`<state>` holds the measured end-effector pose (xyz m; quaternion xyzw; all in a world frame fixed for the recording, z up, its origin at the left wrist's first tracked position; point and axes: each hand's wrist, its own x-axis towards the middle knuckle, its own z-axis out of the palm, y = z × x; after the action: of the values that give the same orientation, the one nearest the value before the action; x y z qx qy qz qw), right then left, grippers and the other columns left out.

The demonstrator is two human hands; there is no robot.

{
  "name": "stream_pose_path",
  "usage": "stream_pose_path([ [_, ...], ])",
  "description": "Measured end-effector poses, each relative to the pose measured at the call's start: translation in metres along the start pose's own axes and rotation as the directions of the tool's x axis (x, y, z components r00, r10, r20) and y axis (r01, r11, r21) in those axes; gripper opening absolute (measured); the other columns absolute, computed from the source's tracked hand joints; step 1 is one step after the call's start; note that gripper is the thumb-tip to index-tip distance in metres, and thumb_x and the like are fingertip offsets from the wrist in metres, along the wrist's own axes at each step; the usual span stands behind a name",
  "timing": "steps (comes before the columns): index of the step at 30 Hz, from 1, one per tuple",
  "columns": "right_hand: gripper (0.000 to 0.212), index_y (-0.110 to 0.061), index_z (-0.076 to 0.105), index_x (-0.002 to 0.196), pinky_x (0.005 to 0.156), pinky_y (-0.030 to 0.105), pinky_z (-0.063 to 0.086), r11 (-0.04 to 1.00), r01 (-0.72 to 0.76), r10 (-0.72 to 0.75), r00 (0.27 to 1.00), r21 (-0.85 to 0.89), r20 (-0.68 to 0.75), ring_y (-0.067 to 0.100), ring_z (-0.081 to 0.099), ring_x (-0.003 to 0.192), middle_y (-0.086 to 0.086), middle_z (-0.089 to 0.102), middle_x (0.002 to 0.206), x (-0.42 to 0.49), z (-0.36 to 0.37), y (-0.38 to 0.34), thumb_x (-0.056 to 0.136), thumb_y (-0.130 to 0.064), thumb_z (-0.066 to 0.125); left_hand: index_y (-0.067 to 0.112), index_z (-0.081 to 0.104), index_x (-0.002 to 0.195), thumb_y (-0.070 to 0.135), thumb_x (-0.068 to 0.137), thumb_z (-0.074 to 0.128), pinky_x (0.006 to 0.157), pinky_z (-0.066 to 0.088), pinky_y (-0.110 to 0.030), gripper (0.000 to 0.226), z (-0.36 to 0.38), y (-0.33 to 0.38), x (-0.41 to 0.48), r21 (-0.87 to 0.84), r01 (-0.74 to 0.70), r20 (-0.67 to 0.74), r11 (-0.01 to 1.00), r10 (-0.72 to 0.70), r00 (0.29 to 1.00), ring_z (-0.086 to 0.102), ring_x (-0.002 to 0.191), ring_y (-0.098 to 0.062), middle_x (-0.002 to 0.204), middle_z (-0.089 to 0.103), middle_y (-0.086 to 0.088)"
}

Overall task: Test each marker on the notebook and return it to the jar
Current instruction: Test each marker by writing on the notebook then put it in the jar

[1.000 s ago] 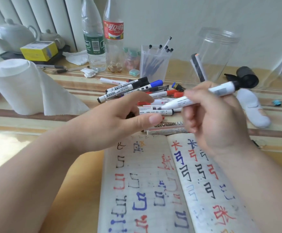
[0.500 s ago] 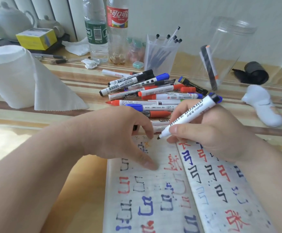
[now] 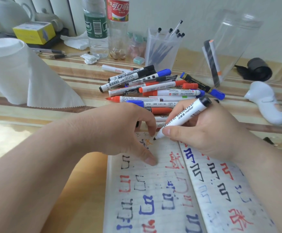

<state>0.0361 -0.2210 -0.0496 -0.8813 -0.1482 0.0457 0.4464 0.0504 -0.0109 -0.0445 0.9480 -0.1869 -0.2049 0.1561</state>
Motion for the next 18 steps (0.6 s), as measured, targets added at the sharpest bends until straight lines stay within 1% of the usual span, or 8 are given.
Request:
stream_pose_path([
  [5,0.014,-0.018,0.072,0.075,0.062,0.035,0.053,1.000,-0.008,0.008,1.000,-0.017,0.002,0.017,0.067,0.067,0.002,0.072,0.069,0.0000,-0.0016,-0.0004,0.075,-0.024,0.085,0.055,0.056,0.094,0.081,0.049,0.080,0.054,0.039,-0.020,0.058,-0.0001,0.0008,-0.0001,0.009,0.004,0.003,1.000,-0.004,1.000,0.056,0.072,0.001,0.083,0.058,0.020],
  [8,0.016,-0.021,0.073,0.072,0.056,0.022,0.048,1.000,-0.004,0.004,0.999,0.001,0.049,0.008,0.063,0.062,-0.004,0.068,0.064,-0.0006,-0.0035,-0.0020,0.074,-0.027,0.088,0.055,0.055,0.095,0.082,0.048,0.079,0.055,0.039,-0.020,0.059,0.0003,0.0008,-0.0004,0.017,0.003,0.003,1.000,-0.003,1.000,0.055,0.074,0.000,0.085,0.057,0.020],
  [11,0.012,-0.025,0.073,0.072,0.055,0.021,0.046,1.000,-0.003,0.003,0.998,-0.006,0.061,0.007,0.061,0.061,-0.004,0.065,0.061,-0.0002,-0.0041,-0.0016,0.065,-0.034,0.077,0.055,0.055,0.097,0.082,0.049,0.079,0.055,0.039,-0.020,0.060,0.0009,0.0005,0.0000,0.019,0.001,-0.002,1.000,-0.001,1.000,0.055,0.074,0.000,0.085,0.058,0.020],
  [13,0.012,-0.025,0.072,0.072,0.056,0.022,0.047,1.000,0.004,-0.004,0.999,-0.004,0.044,0.008,0.062,0.061,-0.004,0.065,0.061,0.0006,-0.0034,-0.0005,0.065,-0.034,0.076,0.055,0.056,0.099,0.082,0.049,0.079,0.055,0.040,-0.020,0.061,0.0010,0.0002,0.0001,0.017,-0.002,0.002,1.000,0.002,1.000,0.055,0.075,0.000,0.086,0.058,0.020],
  [14,0.012,-0.024,0.071,0.073,0.060,0.025,0.050,1.000,0.003,-0.003,0.999,0.011,0.037,0.009,0.065,0.063,-0.003,0.068,0.063,0.0009,-0.0033,0.0003,0.066,-0.033,0.076,0.055,0.056,0.099,0.082,0.050,0.079,0.055,0.040,-0.020,0.061,0.0009,0.0001,-0.0001,0.015,-0.003,0.004,1.000,0.003,1.000,0.055,0.075,0.000,0.087,0.058,0.020],
  [16,0.011,-0.022,0.071,0.077,0.072,0.042,0.060,0.998,-0.004,0.003,1.000,0.058,0.028,0.018,0.073,0.071,0.003,0.075,0.072,0.0010,-0.0031,0.0012,0.069,-0.029,0.075,0.056,0.056,0.100,0.082,0.049,0.079,0.055,0.040,-0.020,0.061,0.0005,0.0003,-0.0003,0.014,-0.005,0.005,1.000,0.004,1.000,0.055,0.074,0.000,0.086,0.058,0.020],
  [17,0.011,-0.022,0.071,0.079,0.076,0.050,0.060,0.998,-0.004,0.003,1.000,0.066,0.023,0.024,0.075,0.074,0.007,0.076,0.075,0.0009,-0.0030,0.0008,0.070,-0.028,0.075,0.056,0.056,0.100,0.082,0.049,0.079,0.055,0.040,-0.020,0.061,0.0006,0.0003,-0.0005,0.014,-0.005,0.005,1.000,0.005,1.000,0.055,0.074,0.000,0.085,0.058,0.020],
  [18,0.013,-0.022,0.070,0.080,0.077,0.055,0.059,0.998,0.000,-0.001,1.000,0.055,0.018,0.027,0.074,0.075,0.010,0.076,0.076,0.0009,-0.0023,0.0007,0.070,-0.029,0.075,0.056,0.056,0.099,0.082,0.049,0.079,0.054,0.039,-0.020,0.061,0.0007,0.0003,-0.0006,0.014,-0.006,0.003,1.000,0.006,1.000,0.055,0.073,0.000,0.085,0.058,0.019],
])
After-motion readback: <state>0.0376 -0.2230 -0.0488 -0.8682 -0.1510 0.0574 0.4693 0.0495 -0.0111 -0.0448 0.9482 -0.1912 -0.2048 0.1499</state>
